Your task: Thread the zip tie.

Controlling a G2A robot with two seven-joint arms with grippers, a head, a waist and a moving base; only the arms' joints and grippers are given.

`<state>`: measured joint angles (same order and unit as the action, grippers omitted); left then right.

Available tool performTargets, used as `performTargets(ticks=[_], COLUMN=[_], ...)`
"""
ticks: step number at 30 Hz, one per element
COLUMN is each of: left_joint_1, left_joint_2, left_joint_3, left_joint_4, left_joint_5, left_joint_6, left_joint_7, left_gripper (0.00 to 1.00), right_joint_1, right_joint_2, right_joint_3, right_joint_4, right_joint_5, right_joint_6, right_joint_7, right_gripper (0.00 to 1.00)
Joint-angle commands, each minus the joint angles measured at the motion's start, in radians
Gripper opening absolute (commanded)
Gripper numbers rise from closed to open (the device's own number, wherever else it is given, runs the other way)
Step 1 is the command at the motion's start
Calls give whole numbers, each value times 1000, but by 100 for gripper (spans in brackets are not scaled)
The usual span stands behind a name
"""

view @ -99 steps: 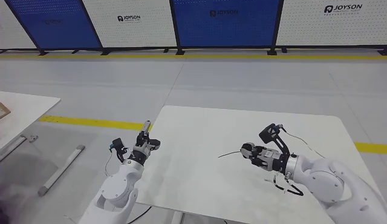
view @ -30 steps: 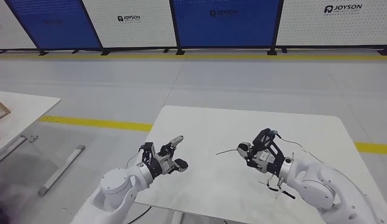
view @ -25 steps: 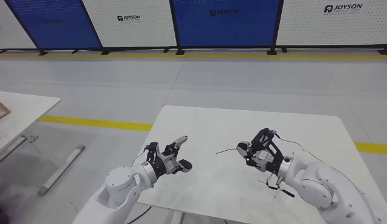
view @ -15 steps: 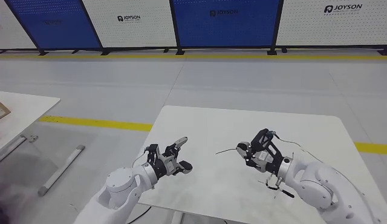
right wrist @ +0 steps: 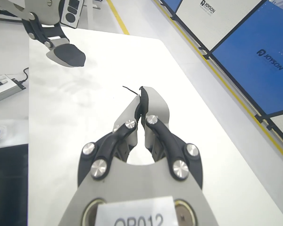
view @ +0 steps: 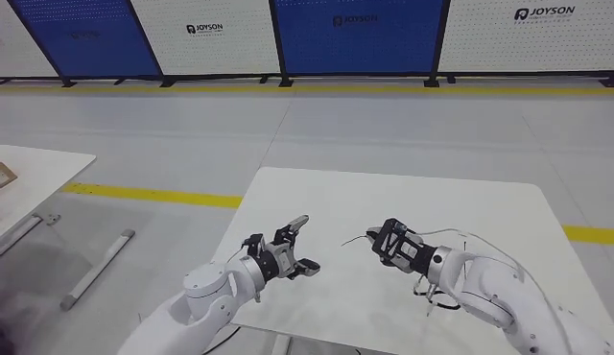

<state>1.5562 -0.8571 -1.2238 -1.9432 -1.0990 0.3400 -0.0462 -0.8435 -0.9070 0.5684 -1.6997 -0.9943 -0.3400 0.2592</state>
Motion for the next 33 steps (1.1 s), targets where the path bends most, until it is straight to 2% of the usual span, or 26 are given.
performTargets(ticks=[1,19,21,25,28,29,33], left_joint_1=[-64,-64,-59,-81,-119,-146,-146], left_joint_2=[19,19,18,43,79,94,94], left_joint_3=[29,29,43,113,172,188,188], left_joint_4=[3,3,14,49,48,41,41], left_joint_5=[-10,-10,-16,-50,-157,-207,-207], left_joint_6=[0,0,0,0,0,0,0], left_joint_7=[58,58,55,18,-4,4,4], left_gripper=[100,100,100,100,100,100,100], right_joint_1=[0,0,0,0,0,0,0], right_joint_2=[0,0,0,0,0,0,0], right_joint_3=[0,0,0,0,0,0,0], right_joint_4=[1,1,1,1,1,1,1], right_joint_5=[2,2,2,2,2,2,2], right_joint_6=[0,0,0,0,0,0,0], right_joint_7=[-1,-1,-1,-1,-1,-1,-1], right_gripper=[0,0,0,0,0,0,0])
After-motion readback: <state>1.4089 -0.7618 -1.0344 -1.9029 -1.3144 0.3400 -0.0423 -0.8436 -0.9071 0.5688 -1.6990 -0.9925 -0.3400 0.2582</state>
